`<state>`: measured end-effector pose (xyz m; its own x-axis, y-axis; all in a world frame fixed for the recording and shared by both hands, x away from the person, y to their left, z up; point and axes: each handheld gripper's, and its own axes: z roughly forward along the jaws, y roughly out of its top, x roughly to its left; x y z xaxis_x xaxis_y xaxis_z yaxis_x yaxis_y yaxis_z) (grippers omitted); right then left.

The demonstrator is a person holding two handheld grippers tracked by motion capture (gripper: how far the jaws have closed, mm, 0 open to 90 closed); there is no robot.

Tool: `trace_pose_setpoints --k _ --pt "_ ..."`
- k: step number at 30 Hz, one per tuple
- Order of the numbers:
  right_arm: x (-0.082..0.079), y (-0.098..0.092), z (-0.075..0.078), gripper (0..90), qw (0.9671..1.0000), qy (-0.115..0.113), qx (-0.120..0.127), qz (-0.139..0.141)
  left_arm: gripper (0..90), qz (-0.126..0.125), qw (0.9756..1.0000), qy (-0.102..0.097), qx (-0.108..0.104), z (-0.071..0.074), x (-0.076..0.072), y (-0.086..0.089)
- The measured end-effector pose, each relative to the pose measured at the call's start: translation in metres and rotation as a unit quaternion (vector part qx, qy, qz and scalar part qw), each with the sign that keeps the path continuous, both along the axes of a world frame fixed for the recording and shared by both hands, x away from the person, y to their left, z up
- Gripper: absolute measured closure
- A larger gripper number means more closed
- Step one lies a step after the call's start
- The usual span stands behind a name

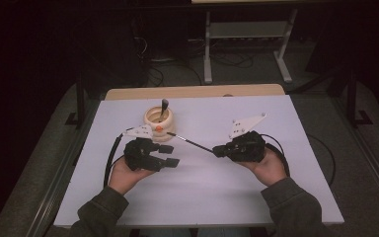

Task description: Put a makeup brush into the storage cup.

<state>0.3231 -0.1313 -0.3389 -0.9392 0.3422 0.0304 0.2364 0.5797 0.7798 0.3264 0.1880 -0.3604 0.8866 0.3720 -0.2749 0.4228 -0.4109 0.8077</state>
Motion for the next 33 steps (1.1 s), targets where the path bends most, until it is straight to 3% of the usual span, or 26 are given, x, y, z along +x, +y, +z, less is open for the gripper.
trace_pose_setpoints --k 2,6,16,29,32,33 --pt "-0.004 0.005 0.005 85.2 0.9998 -0.002 0.018 0.012 41.6 -0.005 0.9999 -0.001 -0.009 0.002 -0.001 -0.004" --pt "-0.008 0.012 0.008 85.2 0.9993 -0.005 0.027 0.025 43.6 -0.014 0.9997 -0.001 -0.021 0.006 -0.002 -0.009" --pt "-0.013 0.024 0.000 85.2 0.9986 -0.001 0.033 0.042 53.2 -0.021 0.9989 -0.008 -0.041 0.013 -0.004 -0.010" --pt "-0.015 0.035 -0.012 85.2 0.9983 0.005 0.024 0.052 68.9 -0.032 0.9973 -0.007 -0.065 0.017 -0.006 -0.006" --pt "-0.016 0.039 -0.015 85.1 0.9983 0.001 0.014 0.057 80.3 -0.039 0.9967 -0.008 -0.071 0.018 -0.008 -0.007" --pt "-0.016 0.039 -0.015 85.1 0.9983 0.001 0.014 0.057 80.3 -0.041 0.9967 -0.010 -0.070 0.018 -0.008 -0.006"
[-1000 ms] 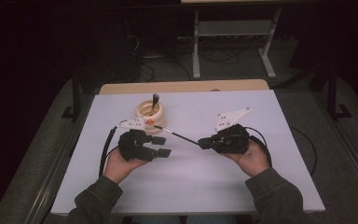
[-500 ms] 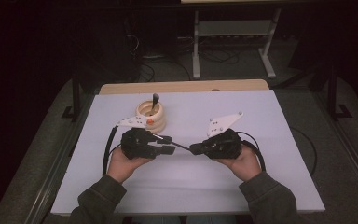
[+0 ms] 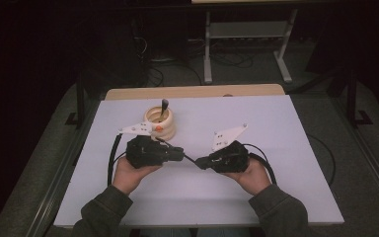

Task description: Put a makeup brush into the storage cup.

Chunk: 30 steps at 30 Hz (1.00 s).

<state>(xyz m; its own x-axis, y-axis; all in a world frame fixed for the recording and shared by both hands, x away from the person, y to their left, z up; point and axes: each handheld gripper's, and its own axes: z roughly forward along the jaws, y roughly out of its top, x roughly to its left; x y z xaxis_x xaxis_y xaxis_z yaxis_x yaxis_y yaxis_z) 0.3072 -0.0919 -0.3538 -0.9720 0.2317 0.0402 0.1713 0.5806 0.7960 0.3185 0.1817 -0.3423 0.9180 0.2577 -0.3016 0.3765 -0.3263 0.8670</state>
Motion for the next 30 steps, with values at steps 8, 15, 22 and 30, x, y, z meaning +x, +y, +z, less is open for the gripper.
trace_pose_setpoints --k 8,15,22,30 --pt "-0.001 0.010 -0.006 84.7 0.9996 -0.013 -0.016 0.020 85.3 -0.017 0.9998 -0.006 0.013 0.003 -0.003 -0.002" --pt "0.002 0.016 -0.009 67.6 0.9995 -0.010 -0.030 0.006 85.3 -0.018 0.9982 -0.018 0.054 0.005 -0.005 -0.008" --pt "0.002 0.025 -0.015 79.7 0.9993 0.003 -0.036 0.012 85.3 -0.026 0.9959 -0.029 0.082 0.003 -0.007 -0.016" --pt "0.001 0.028 -0.020 84.8 0.9996 0.003 -0.022 0.016 83.6 -0.022 0.9960 -0.029 0.081 0.003 -0.008 -0.015"
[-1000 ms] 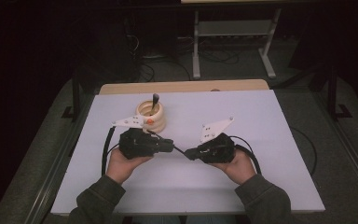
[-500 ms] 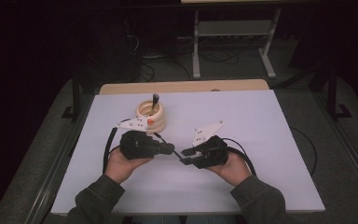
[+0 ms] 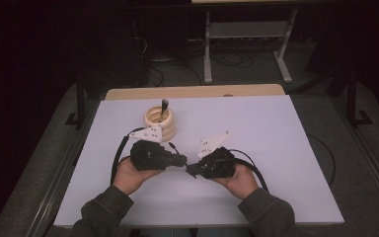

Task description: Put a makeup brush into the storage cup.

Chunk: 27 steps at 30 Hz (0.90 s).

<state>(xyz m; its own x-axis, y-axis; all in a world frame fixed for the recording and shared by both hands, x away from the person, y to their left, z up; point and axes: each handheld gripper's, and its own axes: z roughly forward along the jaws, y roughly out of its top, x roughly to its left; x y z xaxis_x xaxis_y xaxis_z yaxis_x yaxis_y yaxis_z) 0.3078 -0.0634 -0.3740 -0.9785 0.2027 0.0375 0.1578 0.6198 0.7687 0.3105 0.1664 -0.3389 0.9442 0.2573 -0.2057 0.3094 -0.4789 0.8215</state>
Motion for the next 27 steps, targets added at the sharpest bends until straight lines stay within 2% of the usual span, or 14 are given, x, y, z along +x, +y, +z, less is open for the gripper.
trace_pose_setpoints --k 1,3,5,6,9,11,13,14,15,18,27 --pt "0.000 0.000 0.000 84.9 0.9999 0.007 0.009 -0.006 78.1 0.003 1.0000 -0.003 0.002 0.000 0.000 0.000" --pt "0.001 0.001 -0.002 84.8 0.9999 0.011 0.011 -0.007 77.8 0.003 1.0000 -0.002 0.001 0.000 0.000 0.000" --pt "0.001 0.002 -0.003 84.8 0.9998 0.014 0.013 -0.003 83.4 0.003 1.0000 -0.002 -0.001 0.000 0.000 0.000" --pt "0.000 0.003 -0.003 84.8 0.9998 0.013 0.014 0.000 83.9 0.000 1.0000 0.006 -0.008 0.000 0.000 0.000" --pt "0.000 0.004 -0.004 82.8 0.9996 0.019 0.019 0.000 84.7 -0.004 1.0000 0.003 -0.001 0.000 0.000 0.001" --pt "0.001 0.003 -0.004 75.2 0.9990 0.035 0.028 -0.008 84.9 -0.005 1.0000 0.001 0.002 0.000 0.000 0.001" --pt "0.003 0.001 -0.004 73.2 0.9993 0.027 0.026 -0.006 84.9 -0.003 0.9999 -0.002 0.011 0.000 0.000 0.001" --pt "0.001 0.000 -0.004 70.9 0.9989 0.035 0.029 -0.014 84.9 -0.003 0.9999 -0.004 0.013 -0.001 0.001 0.001" --pt "0.003 -0.004 -0.004 66.4 0.9988 0.034 0.029 -0.020 85.0 0.002 0.9999 -0.003 0.016 -0.001 0.002 0.003" --pt "0.005 -0.011 -0.006 62.8 0.9988 0.032 0.024 -0.028 85.0 0.007 0.9997 -0.004 0.021 -0.001 0.005 0.005" --pt "0.009 -0.031 -0.008 52.9 0.9967 0.048 0.024 -0.061 85.0 0.024 0.9994 0.002 0.026 -0.003 0.011 0.010"
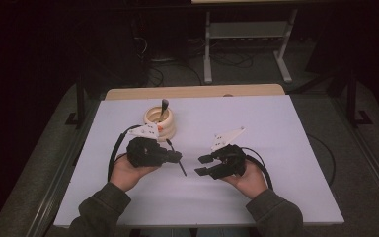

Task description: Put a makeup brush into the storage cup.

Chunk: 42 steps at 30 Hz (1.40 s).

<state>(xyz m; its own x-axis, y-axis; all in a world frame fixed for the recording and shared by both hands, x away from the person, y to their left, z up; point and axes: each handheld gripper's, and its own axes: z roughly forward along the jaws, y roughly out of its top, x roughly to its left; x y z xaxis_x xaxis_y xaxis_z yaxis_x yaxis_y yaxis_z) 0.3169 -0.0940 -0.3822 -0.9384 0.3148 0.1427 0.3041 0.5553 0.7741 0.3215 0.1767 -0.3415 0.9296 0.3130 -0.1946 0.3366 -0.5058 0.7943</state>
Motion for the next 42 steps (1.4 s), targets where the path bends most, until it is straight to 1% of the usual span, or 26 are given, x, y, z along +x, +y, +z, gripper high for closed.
trace_pose_setpoints --k 1,2,4,6,9,12,13,14,15,17,20,23,25,27,29,30,31,34,35,36,37,38,40,42 --pt "0.000 -0.002 0.000 52.2 1.0000 0.000 0.000 -0.003 85.0 0.001 1.0000 -0.001 0.001 0.000 0.001 0.001" --pt "0.000 -0.004 0.000 51.3 0.9999 0.005 0.005 -0.009 85.0 0.003 1.0000 0.000 0.001 0.001 0.001 0.002" --pt "0.001 -0.006 0.000 50.9 0.9999 0.005 0.005 -0.011 85.0 0.004 1.0000 -0.002 0.002 0.001 0.002 0.003" --pt "0.003 -0.013 -0.001 49.3 0.9997 0.006 0.011 -0.022 85.0 0.008 0.9999 -0.003 0.009 0.002 0.004 0.005" --pt "0.004 -0.018 -0.001 47.8 0.9995 0.004 0.014 -0.029 85.0 0.011 0.9999 -0.003 0.007 0.003 0.005 0.006" --pt "0.005 -0.027 -0.002 45.1 0.9991 0.006 0.008 -0.042 85.0 0.017 0.9998 -0.002 0.006 0.004 0.006 0.010" --pt "0.005 -0.027 -0.002 45.1 0.9991 0.006 0.008 -0.042 85.0 0.017 0.9998 -0.002 0.006 0.004 0.006 0.010" --pt "0.007 -0.033 -0.003 43.9 0.9987 0.009 0.006 -0.049 85.0 0.017 0.9998 -0.003 0.007 0.004 0.007 0.011" --pt "0.007 -0.033 -0.003 43.9 0.9987 0.009 0.006 -0.049 85.0 0.017 0.9998 -0.003 0.007 0.004 0.007 0.011" --pt "0.008 -0.041 -0.004 42.2 0.9981 0.015 0.004 -0.059 85.0 0.020 0.9998 0.000 0.007 0.005 0.008 0.012" --pt "0.009 -0.046 -0.003 41.7 0.9978 0.010 0.006 -0.065 85.0 0.021 0.9998 -0.002 0.008 0.006 0.010 0.013" --pt "0.009 -0.056 -0.002 40.3 0.9969 0.007 0.006 -0.078 85.0 0.022 0.9997 -0.003 0.010 0.010 0.011 0.015" --pt "0.009 -0.058 -0.002 39.2 0.9966 0.006 0.004 -0.082 85.0 0.021 0.9997 -0.005 0.012 0.010 0.013 0.016" --pt "0.010 -0.064 -0.004 37.8 0.9960 0.006 -0.003 -0.089 85.1 0.025 0.9996 -0.003 0.012 0.012 0.015 0.018" --pt "0.011 -0.068 -0.005 37.1 0.9955 0.007 -0.003 -0.095 85.1 0.026 0.9996 -0.002 0.013 0.012 0.015 0.019" --pt "0.011 -0.068 -0.005 37.1 0.9955 0.007 -0.003 -0.095 85.1 0.029 0.9995 0.000 0.010 0.013 0.016 0.020" --pt "0.011 -0.070 -0.006 37.1 0.9953 0.006 -0.003 -0.097 85.1 0.030 0.9995 -0.003 0.011 0.013 0.017 0.021" --pt "0.011 -0.077 -0.010 35.9 0.9941 0.009 -0.006 -0.108 85.1 0.035 0.9993 0.000 0.011 0.014 0.019 0.024" --pt "0.011 -0.077 -0.010 35.9 0.9941 0.009 -0.006 -0.108 85.1 0.037 0.9993 0.000 0.009 0.014 0.019 0.025" --pt "0.011 -0.078 -0.011 35.7 0.9940 0.009 -0.007 -0.109 85.1 0.037 0.9992 -0.001 0.012 0.014 0.020 0.026" --pt "0.010 -0.080 -0.012 35.4 0.9937 0.010 -0.007 -0.111 85.1 0.041 0.9991 0.000 0.010 0.015 0.021 0.027" --pt "0.010 -0.082 -0.012 35.3 0.9933 0.009 -0.008 -0.115 85.1 0.041 0.9991 -0.001 0.012 0.015 0.022 0.029" --pt "0.009 -0.088 -0.013 34.8 0.9926 0.008 -0.006 -0.121 85.1 0.049 0.9987 0.002 0.012 0.016 0.024 0.032" --pt "0.009 -0.090 -0.013 34.4 0.9924 0.006 -0.007 -0.122 85.1 0.050 0.9987 0.001 0.012 0.017 0.025 0.033"
